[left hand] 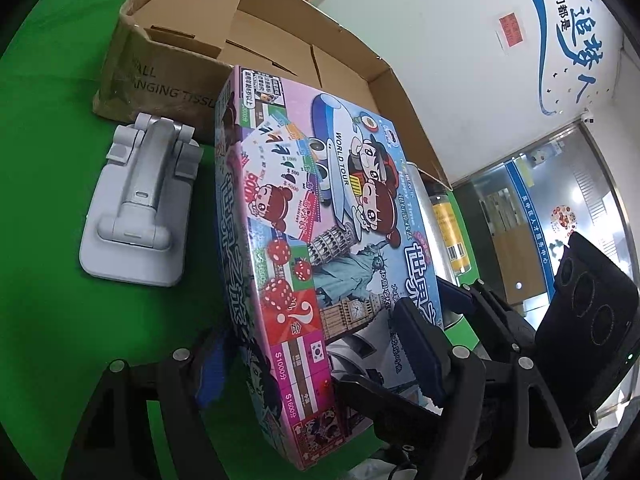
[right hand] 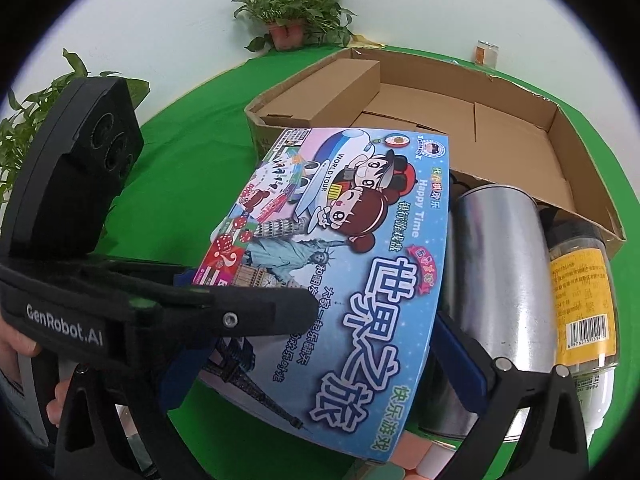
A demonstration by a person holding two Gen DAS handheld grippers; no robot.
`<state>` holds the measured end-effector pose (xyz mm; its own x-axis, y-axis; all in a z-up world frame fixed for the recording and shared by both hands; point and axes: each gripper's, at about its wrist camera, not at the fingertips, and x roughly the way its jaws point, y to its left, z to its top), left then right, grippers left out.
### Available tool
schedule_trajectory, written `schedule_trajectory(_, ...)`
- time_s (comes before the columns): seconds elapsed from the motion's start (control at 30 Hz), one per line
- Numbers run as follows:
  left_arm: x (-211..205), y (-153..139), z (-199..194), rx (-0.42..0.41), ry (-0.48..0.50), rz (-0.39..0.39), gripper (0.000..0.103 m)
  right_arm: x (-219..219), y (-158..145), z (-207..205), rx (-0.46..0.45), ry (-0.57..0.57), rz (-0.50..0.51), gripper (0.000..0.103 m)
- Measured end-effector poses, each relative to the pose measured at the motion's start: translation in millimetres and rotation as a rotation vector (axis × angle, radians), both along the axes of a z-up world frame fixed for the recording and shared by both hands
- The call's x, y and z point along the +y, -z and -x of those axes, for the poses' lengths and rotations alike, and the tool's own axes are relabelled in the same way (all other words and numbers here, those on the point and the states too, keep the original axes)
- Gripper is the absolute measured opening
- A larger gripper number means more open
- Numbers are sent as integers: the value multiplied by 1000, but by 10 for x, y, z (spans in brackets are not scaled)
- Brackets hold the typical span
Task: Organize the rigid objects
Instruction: 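Grasp the colourful boxed game with the left gripper and lift it, then carry the boxed game over the cardboard box and lower it inside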
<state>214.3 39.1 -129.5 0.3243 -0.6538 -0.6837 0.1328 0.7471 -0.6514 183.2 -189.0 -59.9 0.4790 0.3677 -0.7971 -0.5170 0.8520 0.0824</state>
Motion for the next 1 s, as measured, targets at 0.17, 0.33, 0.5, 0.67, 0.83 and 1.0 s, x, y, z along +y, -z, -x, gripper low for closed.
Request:
schedule_trajectory(0.17,-80,-87,83,-21,10,-13,72,19,-3,-27,12,-1,9,103)
schedule_trajectory(0.33,-134,-197,155,-72,-1,-70,70,37,-28,-40,10,16,-5,102)
schedule_trajectory(0.5,-136,-505,237,-180,-36,-134,68,63,-216,25,-68,18,-46,100)
schedule_trajectory(0.67,-191,-843,254,-290,-70,-176,68,63,-505,41,-162,9,-92,99)
schedule_trajectory(0.83,-305,-1134,189,-374,-75,-195,68,-19,-758,3,-237,11,-117,99)
schedule_trajectory(1.0,-467,-1433,50,-445,-53,-208,68,-183,-976,-80,-307,40,-119,99)
